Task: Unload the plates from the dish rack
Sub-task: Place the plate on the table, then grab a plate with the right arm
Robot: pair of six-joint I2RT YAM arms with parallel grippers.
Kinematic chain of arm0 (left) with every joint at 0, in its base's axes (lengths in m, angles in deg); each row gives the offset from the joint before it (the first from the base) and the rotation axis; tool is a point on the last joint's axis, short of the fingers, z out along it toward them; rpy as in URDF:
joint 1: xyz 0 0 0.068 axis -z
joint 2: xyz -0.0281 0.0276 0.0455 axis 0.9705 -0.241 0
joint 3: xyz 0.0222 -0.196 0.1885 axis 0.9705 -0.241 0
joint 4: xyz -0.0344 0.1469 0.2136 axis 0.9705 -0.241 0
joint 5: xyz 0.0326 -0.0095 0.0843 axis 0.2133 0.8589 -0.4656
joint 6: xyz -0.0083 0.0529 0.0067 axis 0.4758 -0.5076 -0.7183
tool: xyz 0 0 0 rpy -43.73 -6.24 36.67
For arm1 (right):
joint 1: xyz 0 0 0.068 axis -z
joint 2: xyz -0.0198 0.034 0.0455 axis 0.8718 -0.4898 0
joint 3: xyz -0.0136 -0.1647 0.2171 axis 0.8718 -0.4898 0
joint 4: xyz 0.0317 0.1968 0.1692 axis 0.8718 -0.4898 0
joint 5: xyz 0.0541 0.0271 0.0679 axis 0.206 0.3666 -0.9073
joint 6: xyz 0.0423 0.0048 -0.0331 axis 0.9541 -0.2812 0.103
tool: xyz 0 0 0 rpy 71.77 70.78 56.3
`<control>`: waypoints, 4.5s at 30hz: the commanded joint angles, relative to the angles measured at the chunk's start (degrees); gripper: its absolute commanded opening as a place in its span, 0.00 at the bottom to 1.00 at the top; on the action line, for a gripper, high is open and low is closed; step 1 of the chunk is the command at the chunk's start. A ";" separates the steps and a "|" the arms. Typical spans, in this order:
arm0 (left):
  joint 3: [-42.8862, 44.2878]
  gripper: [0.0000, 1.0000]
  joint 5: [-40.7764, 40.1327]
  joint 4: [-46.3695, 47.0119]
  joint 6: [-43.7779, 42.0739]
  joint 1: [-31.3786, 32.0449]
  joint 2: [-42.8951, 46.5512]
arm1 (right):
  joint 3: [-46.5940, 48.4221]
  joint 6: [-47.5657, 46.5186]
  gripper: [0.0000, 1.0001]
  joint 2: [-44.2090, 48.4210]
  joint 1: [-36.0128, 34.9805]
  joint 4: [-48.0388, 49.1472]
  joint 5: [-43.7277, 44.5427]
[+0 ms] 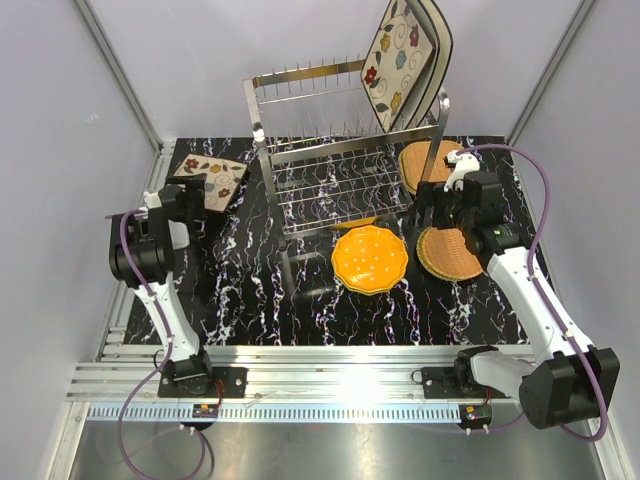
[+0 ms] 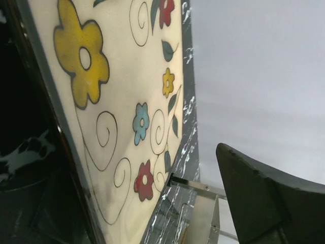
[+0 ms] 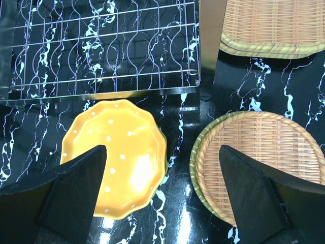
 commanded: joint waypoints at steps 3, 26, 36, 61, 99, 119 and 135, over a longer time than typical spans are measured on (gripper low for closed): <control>1.37 0.99 -0.61 -13.69 -1.53 0.06 7.32 | 2.58 -1.11 1.00 1.07 0.44 2.18 0.79; 5.10 0.99 -2.29 -54.12 -15.85 0.06 21.72 | 10.30 -7.53 1.00 5.99 0.35 -2.47 -6.31; -11.00 0.99 14.67 -40.30 -26.92 0.23 39.14 | 24.44 -5.86 1.00 4.85 0.35 -7.22 -16.34; -19.89 0.99 15.38 -57.07 -37.48 1.55 76.06 | 61.56 5.66 0.85 -22.92 -15.37 -15.58 9.54; -21.29 0.99 13.89 -58.49 -36.78 1.46 80.11 | 72.19 3.02 0.51 -41.29 -18.28 -4.50 42.98; -19.54 0.99 14.33 -59.01 -36.43 1.46 80.99 | 54.89 -1.72 0.00 -29.52 -17.75 20.36 29.44; -17.69 0.99 15.03 -59.28 -35.55 1.46 82.22 | 55.84 -7.44 0.00 -28.37 -17.58 32.14 30.58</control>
